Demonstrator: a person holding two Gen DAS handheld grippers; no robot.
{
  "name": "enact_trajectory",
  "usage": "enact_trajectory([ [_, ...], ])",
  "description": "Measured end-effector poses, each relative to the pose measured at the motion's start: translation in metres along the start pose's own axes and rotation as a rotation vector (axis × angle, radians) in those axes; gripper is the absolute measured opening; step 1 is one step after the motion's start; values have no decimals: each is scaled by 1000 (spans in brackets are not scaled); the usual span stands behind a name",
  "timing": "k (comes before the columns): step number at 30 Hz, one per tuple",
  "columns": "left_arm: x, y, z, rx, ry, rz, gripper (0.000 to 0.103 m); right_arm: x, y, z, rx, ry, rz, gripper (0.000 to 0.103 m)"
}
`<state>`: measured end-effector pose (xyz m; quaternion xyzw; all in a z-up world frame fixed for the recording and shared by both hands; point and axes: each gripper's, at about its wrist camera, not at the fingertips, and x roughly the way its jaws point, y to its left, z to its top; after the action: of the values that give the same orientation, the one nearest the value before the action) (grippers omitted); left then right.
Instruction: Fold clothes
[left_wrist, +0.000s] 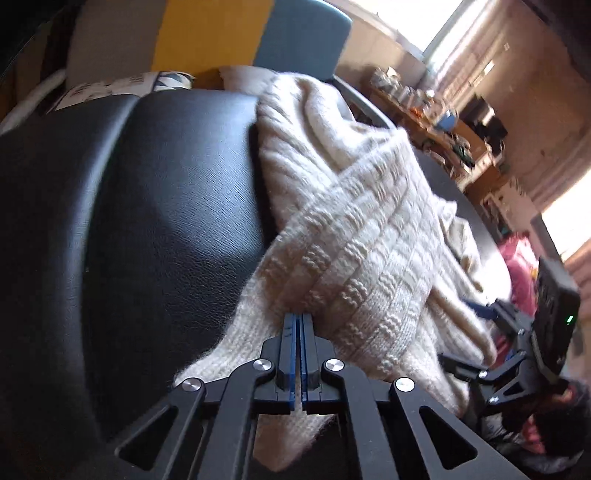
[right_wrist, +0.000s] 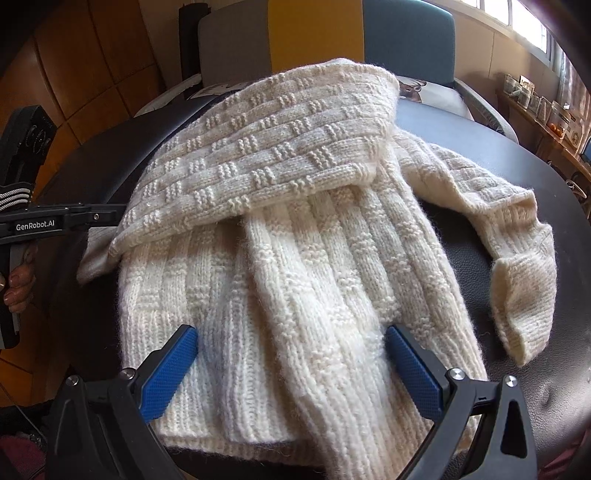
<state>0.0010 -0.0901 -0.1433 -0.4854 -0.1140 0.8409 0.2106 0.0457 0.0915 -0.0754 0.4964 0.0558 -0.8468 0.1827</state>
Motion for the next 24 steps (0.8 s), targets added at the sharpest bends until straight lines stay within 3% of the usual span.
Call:
enact_trajectory([
  [4,-42,24,7,-132,-131,-18,0,-4,-2,-2,21,39,7,103],
  [7,-64,29,11,-109,-175,63,0,-11,-3,5,52,65,20,92],
  [9,-64,23,12,-47,-160,102,0,-11,3,10,41,108,17,92],
  [13,-38,21,10,4,-23,118,2,-15,19,11,15,124,-8,93],
  [15,-27,23,9,-4,29,114,22,-19,26,12,11,124,-17,95],
  [16,-26,22,10,-6,27,101,50,-20,29,12,12,121,-17,96],
  [17,-24,20,11,-8,25,87,70,-24,29,7,13,118,-18,96],
  [18,-22,19,13,-9,23,74,71,-31,28,-8,15,116,-19,97],
  [20,-17,10,19,63,18,133,72,-47,23,-39,17,112,-21,99],
  [24,13,-2,22,190,71,184,75,-62,-7,-55,22,124,-14,98],
])
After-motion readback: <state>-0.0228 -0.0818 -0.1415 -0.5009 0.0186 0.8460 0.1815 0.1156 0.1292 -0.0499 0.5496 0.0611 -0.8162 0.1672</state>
